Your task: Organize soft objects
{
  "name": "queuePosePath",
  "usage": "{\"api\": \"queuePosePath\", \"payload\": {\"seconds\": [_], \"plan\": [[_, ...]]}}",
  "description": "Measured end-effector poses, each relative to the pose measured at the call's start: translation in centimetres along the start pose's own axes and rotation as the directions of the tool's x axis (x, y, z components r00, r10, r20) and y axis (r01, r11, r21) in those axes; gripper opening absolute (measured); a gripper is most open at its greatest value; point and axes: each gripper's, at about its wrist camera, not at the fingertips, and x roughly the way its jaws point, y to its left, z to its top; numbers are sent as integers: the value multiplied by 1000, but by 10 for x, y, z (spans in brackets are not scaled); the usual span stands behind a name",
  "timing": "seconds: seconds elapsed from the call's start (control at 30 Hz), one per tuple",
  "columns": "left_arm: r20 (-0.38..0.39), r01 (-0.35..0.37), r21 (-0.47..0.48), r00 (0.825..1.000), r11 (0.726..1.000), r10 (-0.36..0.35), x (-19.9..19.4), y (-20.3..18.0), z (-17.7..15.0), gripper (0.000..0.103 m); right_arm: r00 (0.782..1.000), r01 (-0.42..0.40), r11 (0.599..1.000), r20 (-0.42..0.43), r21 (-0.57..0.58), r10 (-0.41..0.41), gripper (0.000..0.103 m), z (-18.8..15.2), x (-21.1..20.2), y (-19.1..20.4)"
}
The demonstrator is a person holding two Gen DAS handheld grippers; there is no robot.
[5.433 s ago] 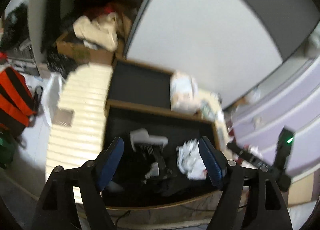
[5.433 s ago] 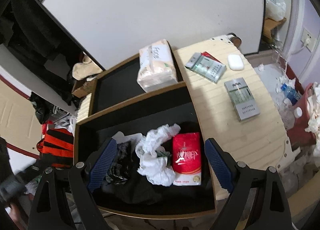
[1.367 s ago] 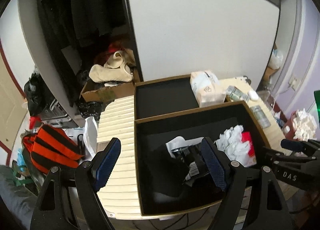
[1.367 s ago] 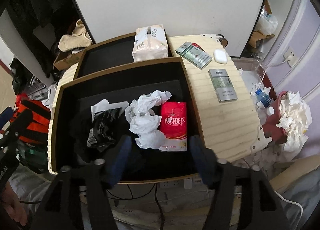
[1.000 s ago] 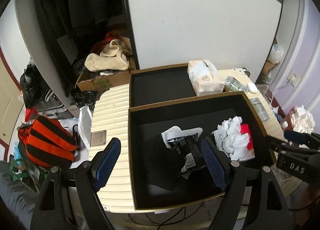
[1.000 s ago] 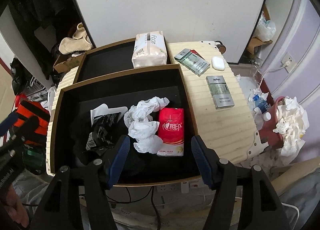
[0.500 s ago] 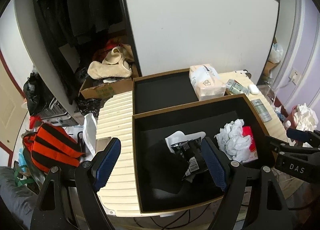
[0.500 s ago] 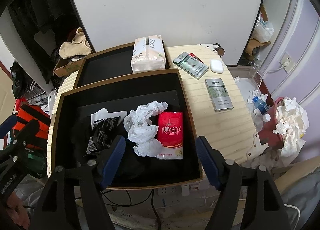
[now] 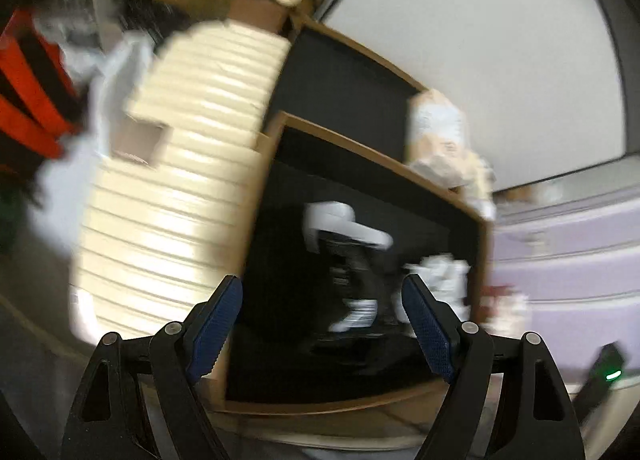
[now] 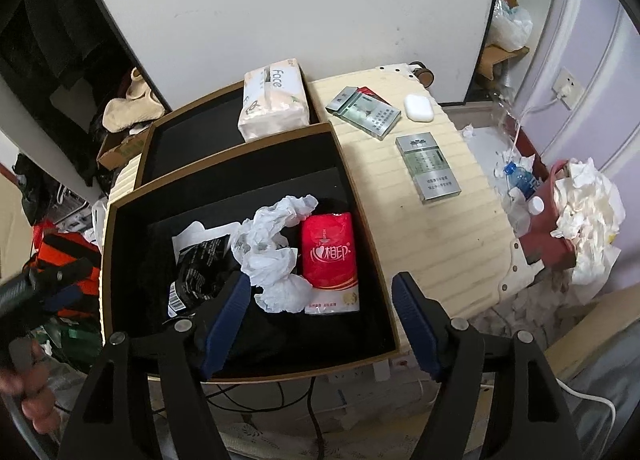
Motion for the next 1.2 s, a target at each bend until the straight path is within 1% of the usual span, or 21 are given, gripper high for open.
{"api": "queuePosePath", "payload": {"seconds": [0.03,0.07,0.1,0.13,0.17,0.27,0.37,0.4,0.43,0.47,0.5,0.57,0.6,0.67,0.7,0.73,0.8,0.83,1.03,1.1,1.2], "plan": [[-42,84,-29,995,996,-85,9,-2,1,79,1000,-2,1000,2,-2,2,72,0,-1,0],[-86,153,-46,984,987,-157,21,-7,0,80,1000,-4,1000,3,-3,4,72,0,-1,1],[-123,184,-35,975,982,-187,30,-15,0,80,1000,-5,1000,2,-3,5,72,0,-1,1],[-151,192,-12,970,981,-191,38,-24,-2,80,1000,-8,1000,-1,-3,8,72,0,-1,1],[-180,183,32,968,983,-174,47,-34,-5,80,1000,-12,1000,-3,-2,12,72,0,-1,2],[-213,59,214,977,975,-13,79,-64,-21,80,1000,-18,1000,-6,-9,18,71,0,0,2],[-212,-44,273,972,961,104,102,-68,-29,79,1000,-21,1000,-7,-6,21,71,0,-1,2],[-201,-87,291,968,953,150,111,-69,-31,76,1000,-23,1000,-7,-3,23,71,1,-1,2],[-197,-105,303,966,947,170,115,-70,-31,52,1000,-26,1000,-7,-1,26,71,1,-2,1],[-190,-131,321,961,938,200,120,-70,-30,41,1000,-28,1000,-6,1,28,71,1,-2,1],[-179,-144,335,960,931,213,120,-71,-29,39,1000,-31,1000,-4,1,31,71,2,-3,1],[-101,-168,357,971,919,217,104,-78,-25,27,999,-32,999,0,5,32,71,2,-4,0],[-21,-174,375,980,911,196,84,-89,-22,25,999,-34,999,1,9,34,71,3,-5,-1],[82,-128,380,991,916,105,51,-103,-14,24,999,-42,999,5,26,42,71,4,-7,-4],[154,-76,386,988,919,17,27,-111,-6,24,999,-46,998,8,34,46,71,5,-8,-6],[194,-70,392,981,917,-8,15,-116,0,24,999,-53,998,13,46,52,71,6,-10,-8],[249,-100,392,968,915,0,4,-123,20,24,998,-64,996,20,59,63,71,8,-12,-10],[263,-96,380,965,920,-9,3,-122,28,20,997,-71,995,24,63,69,72,10,-13,-11],[298,-40,213,954,976,-27,22,-104,81,19,996,-86,992,37,92,83,72,13,-15,-20],[283,-61,139,959,988,20,31,-100,92,19,995,-91,991,39,102,88,72,15,-15,-23],[205,-117,144,975,983,86,42,-104,78,20,995,-95,989,41,111,91,72,17,-16,-25]]}}
